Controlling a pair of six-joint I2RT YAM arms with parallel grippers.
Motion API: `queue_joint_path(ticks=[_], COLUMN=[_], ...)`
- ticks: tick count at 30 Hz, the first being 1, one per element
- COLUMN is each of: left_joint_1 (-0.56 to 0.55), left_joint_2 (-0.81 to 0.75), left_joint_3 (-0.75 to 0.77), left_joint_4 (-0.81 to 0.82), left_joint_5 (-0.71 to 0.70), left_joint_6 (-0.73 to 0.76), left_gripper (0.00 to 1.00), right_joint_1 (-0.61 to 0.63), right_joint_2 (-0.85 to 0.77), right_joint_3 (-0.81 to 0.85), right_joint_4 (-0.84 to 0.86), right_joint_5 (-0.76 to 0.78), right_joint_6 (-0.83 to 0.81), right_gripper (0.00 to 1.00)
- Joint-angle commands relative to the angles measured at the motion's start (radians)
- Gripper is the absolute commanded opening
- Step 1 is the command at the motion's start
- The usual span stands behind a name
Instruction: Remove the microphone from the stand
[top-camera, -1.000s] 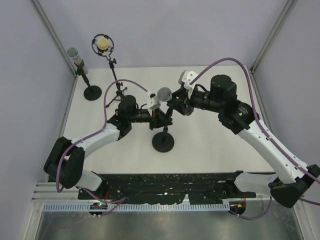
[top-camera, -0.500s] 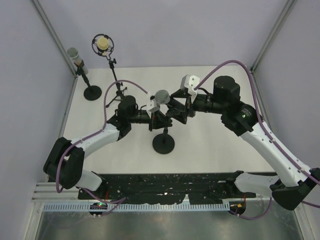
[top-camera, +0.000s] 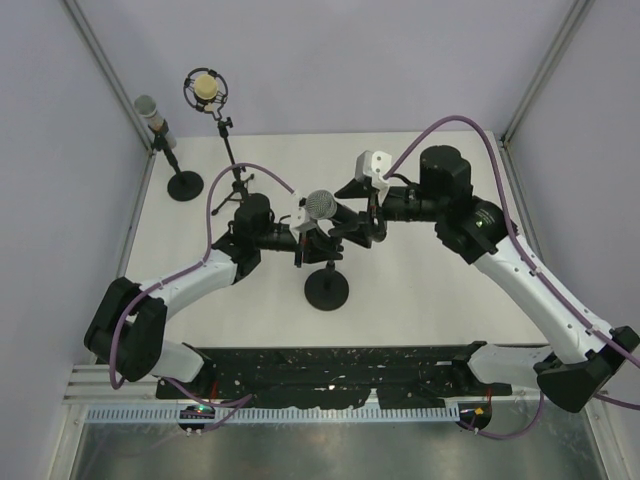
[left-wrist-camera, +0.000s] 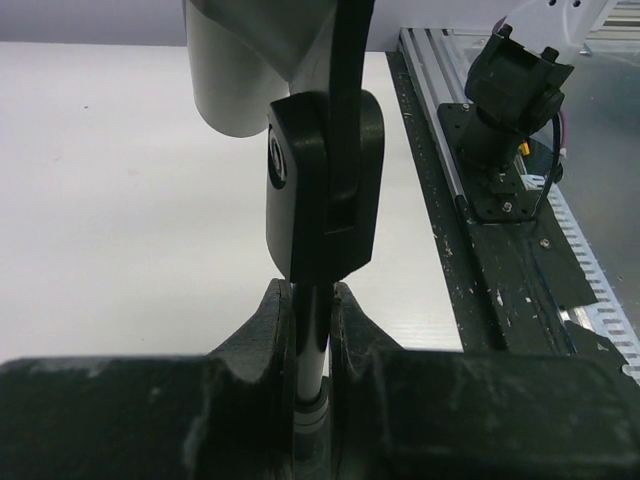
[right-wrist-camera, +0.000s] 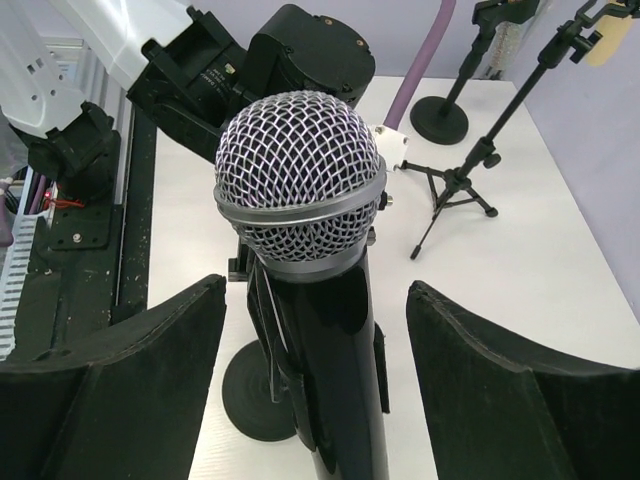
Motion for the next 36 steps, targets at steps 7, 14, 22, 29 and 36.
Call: queue_joint_path(ticks=[7,14,22,29,36], left_joint_1=[-0.008,-0.017,-0.025,-0.036,-0.047], left_joint_2=[-0.007,0.006,0.01,0.018,0.024], left_joint_3=[0.006,0.014,0.028,0.042,0.046], left_joint_4=[-0.002,-0.014,-0.053,-0.102,-0.129], left_joint_5=[0.081,0.092,0.091,0.074,0.071], left_joint_6=[0.003,0.006,0.023,0.056,0.081], left_gripper=[0.0,0.0,0.0,0.0,0.0], right_joint_1=[-0.002,-0.002,0.001,0.013,0.027], right_joint_2=[0.048,0.06,0.077,0.094,0.104], right_joint_3=[0.11,0.118,0.153,0.199,0.248], right_joint_4=[-0.075,-0.094,-0.113,-0.133,-0.143], right_joint_5=[-0.107,-0.101,-0.119,-0.125,-0.136], right_joint_6=[-0.116,-0.139,-0.136,-0.124,-0.105], right_gripper=[0.6,0.42,0.31,0.27,0.27])
